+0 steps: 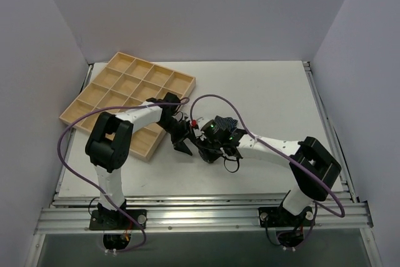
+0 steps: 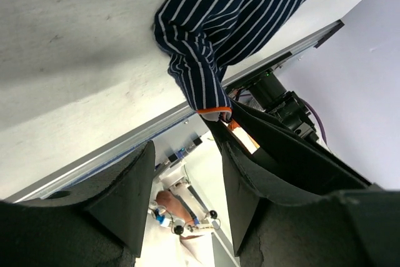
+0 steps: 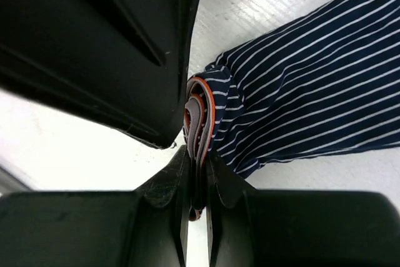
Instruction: Roll the underwear
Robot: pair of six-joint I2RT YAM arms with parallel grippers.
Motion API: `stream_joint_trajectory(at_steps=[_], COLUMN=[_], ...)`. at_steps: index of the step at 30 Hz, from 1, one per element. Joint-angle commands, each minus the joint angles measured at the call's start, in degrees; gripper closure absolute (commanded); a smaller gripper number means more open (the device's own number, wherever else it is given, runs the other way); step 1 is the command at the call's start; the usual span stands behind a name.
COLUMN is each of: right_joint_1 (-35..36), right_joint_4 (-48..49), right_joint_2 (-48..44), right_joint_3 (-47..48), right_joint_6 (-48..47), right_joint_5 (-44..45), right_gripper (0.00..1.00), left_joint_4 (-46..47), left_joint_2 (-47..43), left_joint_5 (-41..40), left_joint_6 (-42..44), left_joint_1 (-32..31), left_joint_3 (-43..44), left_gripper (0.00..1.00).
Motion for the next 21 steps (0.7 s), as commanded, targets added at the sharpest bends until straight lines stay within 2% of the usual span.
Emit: stream_joint_trajectory(at_steps=[1, 8, 12, 21], right_joint_1=[-3.49, -10.96, -14.39, -19.23], right_joint_4=[-1.53, -0.91, -1.0, -1.88], right_joint_2=[-0.63, 2.79, 4.2, 5.7], right_joint_3=[1.52, 1.87, 2.57, 3.98], right_joint_6=[0.19, 0.36, 0.19, 0.54], right_joint_5=[-10.25, -22.82, -26.52, -28.29], right_gripper=[1.0, 1.0, 1.0, 1.0], left_joint_4=[8.34, 12.73, 13.43, 18.18], left_joint_2=[-6.11, -8.41, -8.58, -7.0], left_joint_5=[-7.69, -8.31, -9.54, -9.28], left_joint_6=[-0.87, -0.34, -0.08, -2.89], left_joint_1=[3.36, 2.83, 0.99, -2.09], left_joint_3=[1.77, 1.42, 0.81, -1.57], left_gripper=[0.44, 0.44, 0.44, 0.44])
